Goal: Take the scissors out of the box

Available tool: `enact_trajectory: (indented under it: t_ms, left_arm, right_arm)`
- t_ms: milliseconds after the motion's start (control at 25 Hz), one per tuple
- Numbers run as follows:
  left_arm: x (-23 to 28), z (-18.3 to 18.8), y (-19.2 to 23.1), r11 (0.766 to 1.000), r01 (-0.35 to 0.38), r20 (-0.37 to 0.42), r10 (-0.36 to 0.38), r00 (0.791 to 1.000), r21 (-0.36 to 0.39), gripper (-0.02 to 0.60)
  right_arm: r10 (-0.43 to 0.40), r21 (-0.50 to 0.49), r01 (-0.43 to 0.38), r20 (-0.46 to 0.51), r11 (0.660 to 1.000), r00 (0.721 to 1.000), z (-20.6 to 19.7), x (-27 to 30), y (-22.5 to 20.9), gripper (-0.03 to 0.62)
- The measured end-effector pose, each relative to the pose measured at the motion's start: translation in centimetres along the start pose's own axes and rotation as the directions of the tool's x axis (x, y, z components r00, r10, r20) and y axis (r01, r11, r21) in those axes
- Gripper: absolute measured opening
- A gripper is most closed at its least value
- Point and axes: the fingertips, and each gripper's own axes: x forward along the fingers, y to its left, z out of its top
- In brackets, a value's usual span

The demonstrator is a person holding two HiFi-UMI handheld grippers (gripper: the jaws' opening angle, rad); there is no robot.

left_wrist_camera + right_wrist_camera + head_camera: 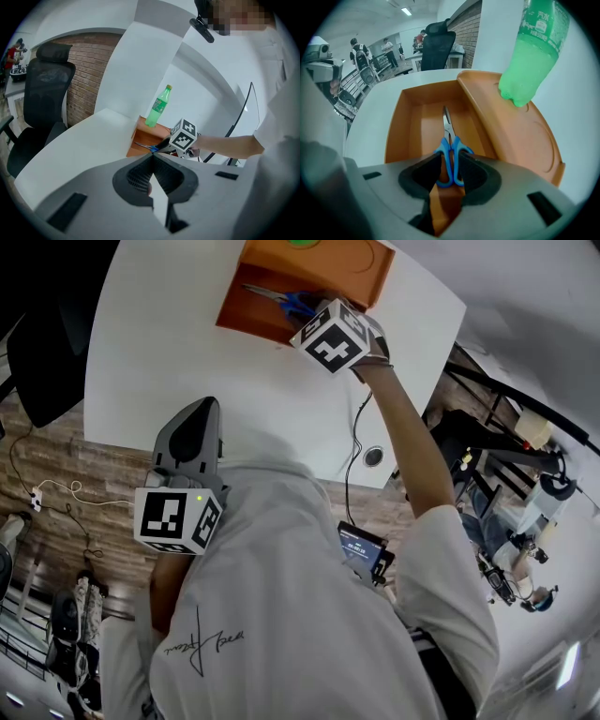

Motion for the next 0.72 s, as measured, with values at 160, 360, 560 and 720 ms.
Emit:
enact_trajectory:
  t_ms: [160,360,560,720]
  left_arm:
    - [0.0,-0.2,-0.1,1.000,-0.004,-0.006,0.004,1.000,0.013,0.008]
    - [0.2,-0.1,-0.3,1.000,-0.001,-0.008,0.001,1.000,0.011,0.008]
    - [0.3,-0.3,-0.4,1.000,0.003,-0.014,-0.003,1.000,0.006,0.008]
    - [0.6,-0.4,-0.1,1.000,0.009,-0.019,-0.009,1.000,0.001,0.008]
  right_arm:
    - [0.019,-0.011,-0.018,0.003,1.000,1.000,-0.1,0.0,0.4,0.110]
    - [0.091,0.017,-0.091,0.004,0.996,0.996,-0.2,0.0,1.1,0.172]
    - [0.085,-0.012,-0.085,-0.009,0.996,0.996,0.0,0.1,1.1,0.169]
    - [0.073,-0.026,-0.073,0.004,0.997,0.997,0.2,0.4,1.2,0.163]
